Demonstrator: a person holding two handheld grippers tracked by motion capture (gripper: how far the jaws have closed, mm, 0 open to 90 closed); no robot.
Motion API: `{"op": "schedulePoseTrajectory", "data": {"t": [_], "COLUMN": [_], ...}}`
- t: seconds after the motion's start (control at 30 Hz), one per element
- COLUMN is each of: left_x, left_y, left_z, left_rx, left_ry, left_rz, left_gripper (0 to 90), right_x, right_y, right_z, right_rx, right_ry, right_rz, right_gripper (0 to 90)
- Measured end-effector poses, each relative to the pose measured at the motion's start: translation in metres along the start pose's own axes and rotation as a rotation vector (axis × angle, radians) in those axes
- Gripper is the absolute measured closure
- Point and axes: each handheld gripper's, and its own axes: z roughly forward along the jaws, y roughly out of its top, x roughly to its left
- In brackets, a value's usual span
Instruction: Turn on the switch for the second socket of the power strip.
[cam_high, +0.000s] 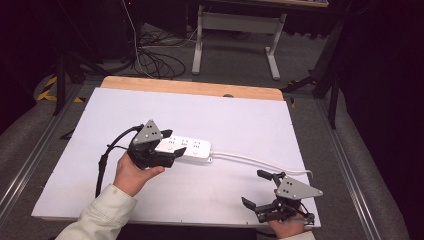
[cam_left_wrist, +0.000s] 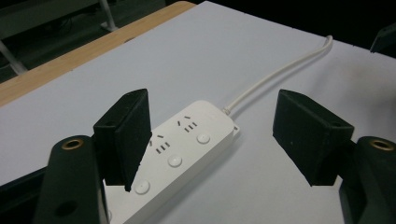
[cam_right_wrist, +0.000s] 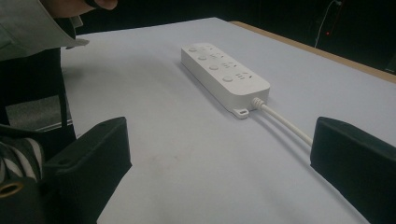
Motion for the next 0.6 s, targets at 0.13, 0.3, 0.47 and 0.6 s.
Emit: {"op": "schedulePoseTrajectory", "data": {"t": [0.13,0.3,0.47,0.6], "left_x": [-0.003,-0.001,-0.002,0.002], "left_y": [0.002,0.001,-0.004,-0.012], "left_z": [-0.008,-0.023,-0.036,-0.046], "left_rx": [0.023,-0.004,-0.015,-0.041], "left_ry": [0.015,-0.040,-0.038,-0.034], "left_rz": [0.033,0.007,-0.002,-0.033], "left_gripper": [27.0,25.2,24.1,20.1], "right_x": [0.000,0.000,0.000,0.000], "right_y": [0.000,0.000,0.000,0.000], "right_z": [0.001,0.000,0.001,0.000], "right_rx": [-0.003,-0.002,-0.002,-0.004], "right_ry": [0.000,-0.001,0.000,0.001], "right_rz": [-0.002,-0.002,-0.002,-0.003], "right_gripper": [5.2,5.2,5.2,5.2]}}
